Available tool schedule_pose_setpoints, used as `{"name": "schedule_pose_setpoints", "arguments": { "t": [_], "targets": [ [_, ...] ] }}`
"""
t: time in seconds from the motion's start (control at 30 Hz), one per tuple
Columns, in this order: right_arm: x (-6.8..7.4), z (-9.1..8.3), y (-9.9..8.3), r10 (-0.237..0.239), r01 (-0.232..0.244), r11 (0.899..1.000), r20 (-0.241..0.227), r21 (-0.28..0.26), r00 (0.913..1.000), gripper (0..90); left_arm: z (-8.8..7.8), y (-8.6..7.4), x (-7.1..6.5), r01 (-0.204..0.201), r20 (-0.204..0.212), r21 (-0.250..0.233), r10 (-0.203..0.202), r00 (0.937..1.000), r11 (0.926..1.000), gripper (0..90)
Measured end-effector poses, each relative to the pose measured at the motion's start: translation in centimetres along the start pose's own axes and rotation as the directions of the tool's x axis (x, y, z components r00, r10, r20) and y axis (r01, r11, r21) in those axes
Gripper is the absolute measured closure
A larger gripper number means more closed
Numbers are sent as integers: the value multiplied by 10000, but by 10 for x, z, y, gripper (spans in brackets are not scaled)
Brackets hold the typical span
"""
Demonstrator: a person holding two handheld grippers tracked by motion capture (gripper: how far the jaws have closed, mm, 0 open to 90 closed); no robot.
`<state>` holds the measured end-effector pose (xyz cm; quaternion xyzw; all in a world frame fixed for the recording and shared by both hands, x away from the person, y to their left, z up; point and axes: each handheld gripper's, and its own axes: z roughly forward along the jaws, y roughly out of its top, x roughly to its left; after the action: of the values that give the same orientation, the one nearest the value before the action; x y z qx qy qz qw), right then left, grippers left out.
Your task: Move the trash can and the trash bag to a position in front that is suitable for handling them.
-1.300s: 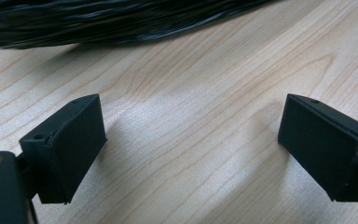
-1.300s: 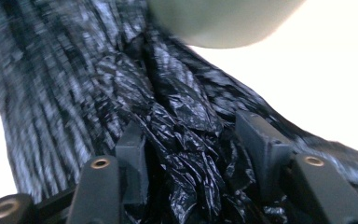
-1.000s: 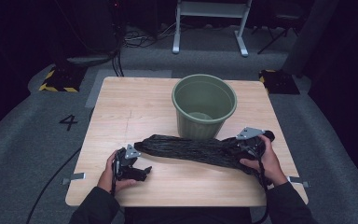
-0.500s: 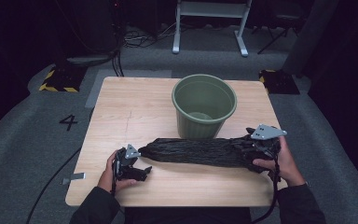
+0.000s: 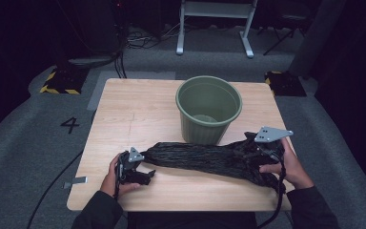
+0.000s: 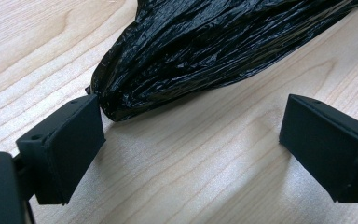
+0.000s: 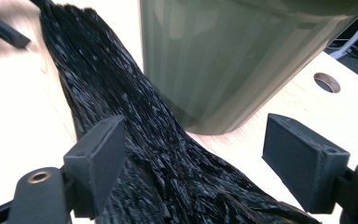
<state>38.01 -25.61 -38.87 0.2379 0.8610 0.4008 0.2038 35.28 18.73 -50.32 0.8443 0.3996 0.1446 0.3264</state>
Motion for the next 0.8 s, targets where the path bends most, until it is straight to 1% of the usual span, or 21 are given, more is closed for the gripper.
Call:
{"name": "schedule_pose_setpoints", "arguments": {
  "t": [0.03,0.07,0.13,0.2,0.27,0.3,0.33,0.37,0.4,0.43,0.5,0.53,0.57,0.6,0.63,0.67,0.7,0.73,0.77,0.8],
  "targets": [
    [0,0,0,100,-100,9999,-43,-57,9999,219,0,0,0,2,0,-2,-2,10000,10000,66],
    [1,0,1,144,-143,9999,16,-87,9999,223,0,0,0,29,8,-5,-29,10000,10000,66],
    [5,2,6,87,-86,9999,62,-132,9999,223,0,0,0,29,-16,6,-29,10000,10000,66],
    [9,6,12,77,-74,9999,320,-72,9995,230,1,0,0,18,17,-1,-18,10000,10000,65],
    [11,10,21,169,-163,9996,265,-238,9995,232,1,0,0,21,22,-11,-21,10000,10000,64],
    [11,10,21,169,-163,9996,265,-238,9995,232,1,1,0,-13,29,20,13,10000,10000,64],
    [12,14,26,266,-253,9992,432,-293,9987,236,1,1,0,-10,27,23,10,10000,10000,63],
    [11,22,33,609,-593,9979,639,-268,9961,243,1,1,0,-13,27,19,13,10000,10000,63],
    [11,22,33,609,-593,9979,639,-268,9961,243,1,1,0,-13,27,19,13,10000,10000,63],
    [11,30,37,920,-906,9957,960,-186,9911,245,1,1,0,-10,28,23,10,10000,10000,63],
    [11,37,39,1089,-1068,9940,1218,-237,9866,241,1,1,0,-14,27,19,14,10000,10000,63],
    [11,40,40,1227,-1193,9923,1216,-345,9850,240,1,1,0,-13,21,23,13,10000,10000,63],
    [9,45,40,1390,-1357,9902,1352,-336,9810,225,1,1,0,-14,19,22,14,10000,10000,63],
    [8,48,41,1382,-1348,9903,1542,-322,9783,227,1,1,0,-2,19,20,2,10000,10000,63],
    [5,51,40,1596,-1543,9870,1650,-446,9733,231,1,1,0,3,20,17,-3,10000,10000,63],
    [3,53,40,1846,-1786,9826,1619,-510,9694,235,1,1,0,-2,17,19,2,10000,10000,63],
    [-1,57,40,2094,-2030,9776,1663,-549,9636,235,1,1,0,2,23,15,-2,10000,10000,63],
    [-4,58,39,2118,-2046,9771,1752,-582,9615,201,1,1,0,2,23,15,-2,10000,10000,63],
    [-4,58,39,2118,-2046,9771,1752,-582,9615,201,1,1,0,-8,25,24,8,10000,10000,63],
    [-11,64,39,2116,-2028,9771,1897,-648,9588,231,1,1,0,-3,10,11,3,10000,10000,62]
  ]
}}
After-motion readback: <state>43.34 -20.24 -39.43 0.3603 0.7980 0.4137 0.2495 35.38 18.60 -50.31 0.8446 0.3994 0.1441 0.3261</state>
